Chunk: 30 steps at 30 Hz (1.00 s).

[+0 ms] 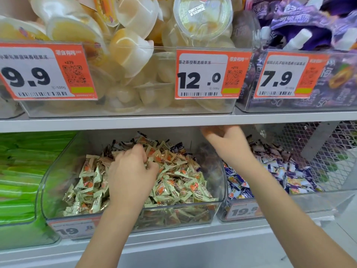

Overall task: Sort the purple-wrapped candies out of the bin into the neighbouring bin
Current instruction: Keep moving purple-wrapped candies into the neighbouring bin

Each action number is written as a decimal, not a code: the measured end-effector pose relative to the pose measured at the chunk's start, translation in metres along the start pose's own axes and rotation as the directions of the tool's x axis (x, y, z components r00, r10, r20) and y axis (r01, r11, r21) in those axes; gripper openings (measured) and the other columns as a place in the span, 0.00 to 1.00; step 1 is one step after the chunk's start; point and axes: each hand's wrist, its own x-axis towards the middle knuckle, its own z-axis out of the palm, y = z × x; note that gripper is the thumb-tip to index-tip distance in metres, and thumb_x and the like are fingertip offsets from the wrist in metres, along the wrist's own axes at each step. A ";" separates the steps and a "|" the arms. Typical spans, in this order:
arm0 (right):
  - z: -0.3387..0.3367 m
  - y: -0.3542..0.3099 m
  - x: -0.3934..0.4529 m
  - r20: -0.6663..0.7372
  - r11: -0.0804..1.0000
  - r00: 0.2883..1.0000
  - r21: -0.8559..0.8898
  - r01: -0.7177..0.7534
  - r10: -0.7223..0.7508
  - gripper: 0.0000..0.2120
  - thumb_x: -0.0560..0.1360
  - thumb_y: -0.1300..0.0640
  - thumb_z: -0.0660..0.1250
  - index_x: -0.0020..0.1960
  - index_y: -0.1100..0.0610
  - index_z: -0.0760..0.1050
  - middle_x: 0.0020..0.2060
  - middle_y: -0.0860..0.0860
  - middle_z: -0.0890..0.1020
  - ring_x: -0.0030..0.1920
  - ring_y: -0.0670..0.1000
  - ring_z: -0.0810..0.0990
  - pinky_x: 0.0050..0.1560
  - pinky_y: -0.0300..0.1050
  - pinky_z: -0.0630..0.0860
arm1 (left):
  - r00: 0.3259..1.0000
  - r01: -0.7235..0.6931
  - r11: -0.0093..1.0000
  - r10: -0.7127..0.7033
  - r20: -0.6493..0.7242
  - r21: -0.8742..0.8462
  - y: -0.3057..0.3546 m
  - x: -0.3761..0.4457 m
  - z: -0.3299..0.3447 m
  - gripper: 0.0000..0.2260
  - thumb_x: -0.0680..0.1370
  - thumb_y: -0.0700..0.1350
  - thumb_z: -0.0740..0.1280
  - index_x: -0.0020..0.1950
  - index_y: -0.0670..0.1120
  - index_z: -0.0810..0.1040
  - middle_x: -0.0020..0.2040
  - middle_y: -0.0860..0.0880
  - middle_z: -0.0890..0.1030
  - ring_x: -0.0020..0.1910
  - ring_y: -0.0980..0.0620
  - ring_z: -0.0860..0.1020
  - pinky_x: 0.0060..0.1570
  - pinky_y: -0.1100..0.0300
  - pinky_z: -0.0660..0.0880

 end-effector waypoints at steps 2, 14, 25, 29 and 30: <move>0.024 0.002 0.010 0.079 0.999 0.997 -0.049 0.011 -0.007 0.07 0.77 0.61 0.63 0.45 0.52 0.76 0.36 0.49 0.79 0.30 0.42 0.76 0.33 0.37 0.74 | 1.000 0.014 1.000 -0.014 0.005 0.009 0.001 0.001 0.001 0.10 0.71 0.43 0.68 0.37 0.46 0.66 0.31 0.51 0.70 0.32 0.49 0.69 0.28 0.59 0.59; 0.100 0.065 0.068 0.277 0.882 0.890 -0.409 -0.232 0.363 0.23 0.80 0.63 0.58 0.74 0.59 0.60 0.72 0.57 0.65 0.68 0.57 0.70 0.58 0.41 0.70 | 0.960 -0.068 0.994 0.041 0.277 0.090 -0.020 0.005 -0.005 0.07 0.76 0.51 0.63 0.53 0.58 0.75 0.57 0.56 0.77 0.60 0.51 0.69 0.59 0.53 0.66; 0.121 0.099 0.085 0.374 0.879 0.832 -0.406 -0.250 0.410 0.18 0.76 0.54 0.68 0.64 0.57 0.71 0.58 0.54 0.79 0.49 0.50 0.77 0.39 0.36 0.71 | 0.946 -0.114 0.993 0.107 0.306 0.005 -0.033 0.003 -0.010 0.12 0.77 0.50 0.64 0.60 0.61 0.72 0.61 0.60 0.74 0.63 0.57 0.66 0.67 0.57 0.60; 0.124 0.102 0.094 0.414 0.879 0.815 -0.421 -0.223 0.405 0.21 0.75 0.57 0.66 0.67 0.51 0.70 0.62 0.54 0.77 0.47 0.47 0.76 0.34 0.35 0.70 | 0.942 -0.129 0.991 0.115 0.316 0.024 -0.033 0.003 -0.008 0.14 0.77 0.51 0.63 0.63 0.61 0.71 0.63 0.61 0.73 0.64 0.57 0.66 0.68 0.56 0.60; 0.126 0.102 0.096 0.440 0.883 0.805 -0.422 -0.205 0.397 0.22 0.76 0.59 0.66 0.68 0.50 0.69 0.63 0.54 0.76 0.48 0.47 0.76 0.34 0.35 0.70 | 0.941 -0.131 0.991 0.113 0.319 0.035 -0.032 0.003 -0.007 0.14 0.77 0.51 0.63 0.63 0.61 0.71 0.63 0.60 0.73 0.64 0.56 0.66 0.68 0.56 0.60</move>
